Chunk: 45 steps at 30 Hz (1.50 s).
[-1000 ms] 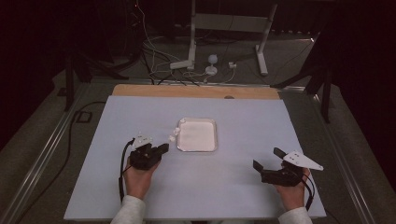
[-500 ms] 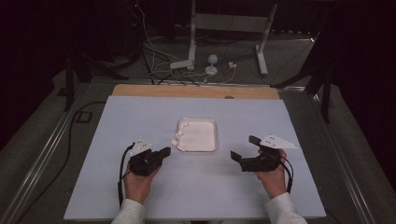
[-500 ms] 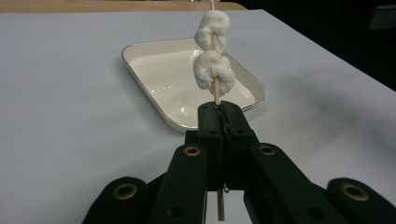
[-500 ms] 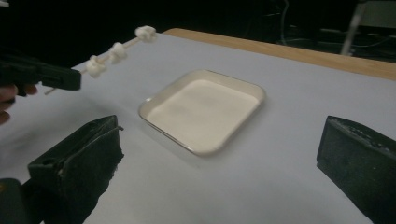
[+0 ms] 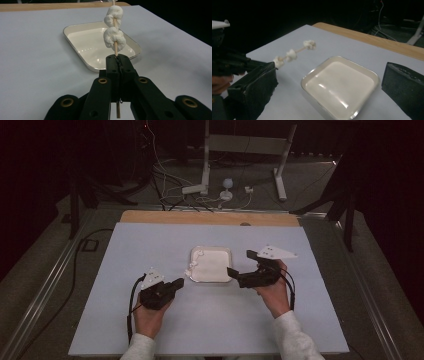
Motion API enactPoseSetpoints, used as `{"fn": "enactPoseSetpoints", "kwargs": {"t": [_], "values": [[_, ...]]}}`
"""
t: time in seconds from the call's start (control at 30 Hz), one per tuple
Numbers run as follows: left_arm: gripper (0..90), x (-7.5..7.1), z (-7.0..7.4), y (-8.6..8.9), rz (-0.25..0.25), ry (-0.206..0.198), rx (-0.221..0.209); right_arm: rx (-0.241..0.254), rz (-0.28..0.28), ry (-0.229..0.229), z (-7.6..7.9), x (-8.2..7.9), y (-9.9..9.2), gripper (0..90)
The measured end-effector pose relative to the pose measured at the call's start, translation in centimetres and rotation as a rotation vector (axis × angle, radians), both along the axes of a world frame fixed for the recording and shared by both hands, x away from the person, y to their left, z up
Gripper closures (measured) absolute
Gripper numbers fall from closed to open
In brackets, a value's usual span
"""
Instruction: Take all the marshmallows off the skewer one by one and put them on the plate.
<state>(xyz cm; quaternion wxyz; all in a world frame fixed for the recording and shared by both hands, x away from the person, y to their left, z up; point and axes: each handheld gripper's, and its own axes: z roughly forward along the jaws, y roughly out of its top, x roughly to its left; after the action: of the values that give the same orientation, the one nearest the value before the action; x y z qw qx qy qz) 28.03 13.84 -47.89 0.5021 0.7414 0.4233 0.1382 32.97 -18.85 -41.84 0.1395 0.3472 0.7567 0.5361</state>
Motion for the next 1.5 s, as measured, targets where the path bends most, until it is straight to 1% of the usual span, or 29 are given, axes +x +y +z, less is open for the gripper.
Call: {"fn": "enactPoseSetpoints", "kwargs": {"t": [0.07, 0.1, 0.17, 0.2, 0.23, 0.33, 0.37, 0.4, 0.43, 0.47, 0.5, 0.53, 0.6, 0.7, 0.73, 0.8, 0.83, 0.87, 0.9, 0.93, 1.0, 1.03, 1.07, 1.1, 1.13, 1.2, 1.3, 1.33, 1.5], "values": [[89.6, -0.1, 0.0, -0.2, -0.005, -0.006, 0.0, -0.015, 0.013, 0.01, 0.0, 0.6, 1.3, 0.1], [89.6, -0.2, 0.0, -0.2, -0.01, -0.01, 0.001, -0.015, 0.013, 0.01, 0.0, 0.6, 1.3, 0.1], [89.6, -0.3, 0.1, -0.3, -0.016, -0.019, 0.0, -0.016, 0.034, 0.032, 0.1, 1.1, 2.6, 0.1], [89.6, -0.3, 0.1, -0.3, -0.016, -0.02, -0.001, -0.016, 0.034, 0.032, 0.1, 1.1, 2.6, 0.1], [89.6, -0.3, 0.2, -0.4, -0.017, -0.025, -0.003, -0.005, 0.037, 0.049, 0.2, 1.5, 3.2, 0.1], [89.6, -0.4, 0.3, -0.4, -0.022, -0.033, -0.004, 0.013, 0.032, 0.066, 0.3, 1.8, 3.6, 0.1], [89.6, -0.4, 0.3, -0.5, -0.022, -0.036, -0.002, 0.034, 0.032, 0.097, 0.3, 2.3, 4.0, 0.1], [89.6, -0.4, 0.3, -0.5, -0.022, -0.038, -0.003, 0.04, 0.033, 0.112, 0.3, 2.6, 4.2, 0.4], [89.6, -0.4, 0.3, -0.5, -0.022, -0.039, -0.002, 0.04, 0.033, 0.112, 0.3, 2.6, 4.2, 0.4], [89.6, -0.5, 0.4, -0.5, -0.021, -0.041, -0.005, 0.049, 0.028, 0.131, 0.4, 3.0, 4.4, 4.1], [89.6, -0.5, 0.4, -0.5, -0.024, -0.041, -0.006, 0.049, 0.028, 0.131, 0.4, 3.0, 4.4, 4.1], [89.6, -0.5, 0.4, -0.5, -0.026, -0.045, -0.006, 0.069, 0.03, 0.155, 0.3, 3.4, 4.5, 6.6], [89.6, -0.6, 0.5, -0.6, -0.025, -0.05, -0.012, 0.066, 0.03, 0.163, 0.3, 3.6, 4.6, 9.3], [89.6, -0.7, 0.7, -0.6, -0.024, -0.063, -0.018, 0.063, 0.043, 0.202, 0.4, 4.0, 5.2, 24.3], [89.6, -0.7, 0.7, -0.6, -0.024, -0.063, -0.018, 0.063, 0.043, 0.202, 0.4, 4.0, 5.2, 24.3], [89.6, -0.7, 0.6, -0.6, -0.027, -0.064, -0.02, 0.059, 0.036, 0.222, 0.3, 4.3, 5.5, 33.9], [89.6, -0.7, 0.6, -0.7, -0.029, -0.067, -0.021, 0.071, 0.034, 0.245, 0.0, 4.6, 5.8, 40.5], [89.6, -0.7, 0.6, -0.7, -0.029, -0.067, -0.021, 0.071, 0.034, 0.245, 0.0, 4.6, 5.8, 40.5], [89.6, -0.7, 0.6, -0.7, -0.039, -0.074, -0.021, 0.088, 0.037, 0.277, -0.3, 4.8, 6.0, 47.0], [89.6, -0.7, 0.6, -0.7, -0.039, -0.074, -0.021, 0.098, 0.033, 0.3, -0.5, 5.0, 6.1, 50.6], [89.6, -0.7, 0.6, -0.8, -0.05, -0.078, -0.023, 0.124, 0.038, 0.344, -0.8, 5.3, 6.2, 53.6], [89.6, -0.7, 0.6, -0.8, -0.053, -0.077, -0.023, 0.124, 0.038, 0.344, -0.8, 5.3, 6.2, 53.6], [89.6, -0.7, 0.5, -0.8, -0.057, -0.079, -0.027, 0.134, 0.042, 0.362, -1.0, 5.5, 6.3, 55.4], [89.7, -0.7, 0.5, -0.9, -0.066, -0.084, -0.026, 0.154, 0.059, 0.398, -1.1, 5.7, 6.4, 59.3], [89.7, -0.7, 0.5, -0.9, -0.066, -0.084, -0.026, 0.154, 0.066, 0.408, -1.2, 5.7, 6.5, 60.9], [89.7, -0.8, 0.5, -1.0, -0.074, -0.089, -0.021, 0.151, 0.074, 0.412, -1.1, 5.5, 6.7, 64.6], [89.9, -0.8, 0.4, -1.1, -0.083, -0.087, -0.011, 0.172, 0.081, 0.418, -0.8, 5.5, 6.7, 69.3], [90.0, -0.7, 0.3, -1.1, -0.088, -0.088, -0.008, 0.179, 0.084, 0.417, -0.5, 5.5, 6.6, 72.8], [90.0, -0.8, 0.3, -1.1, -0.101, -0.105, 0.006, 0.17, 0.084, 0.391, 0.4, 5.3, 6.4, 77.1]]}}
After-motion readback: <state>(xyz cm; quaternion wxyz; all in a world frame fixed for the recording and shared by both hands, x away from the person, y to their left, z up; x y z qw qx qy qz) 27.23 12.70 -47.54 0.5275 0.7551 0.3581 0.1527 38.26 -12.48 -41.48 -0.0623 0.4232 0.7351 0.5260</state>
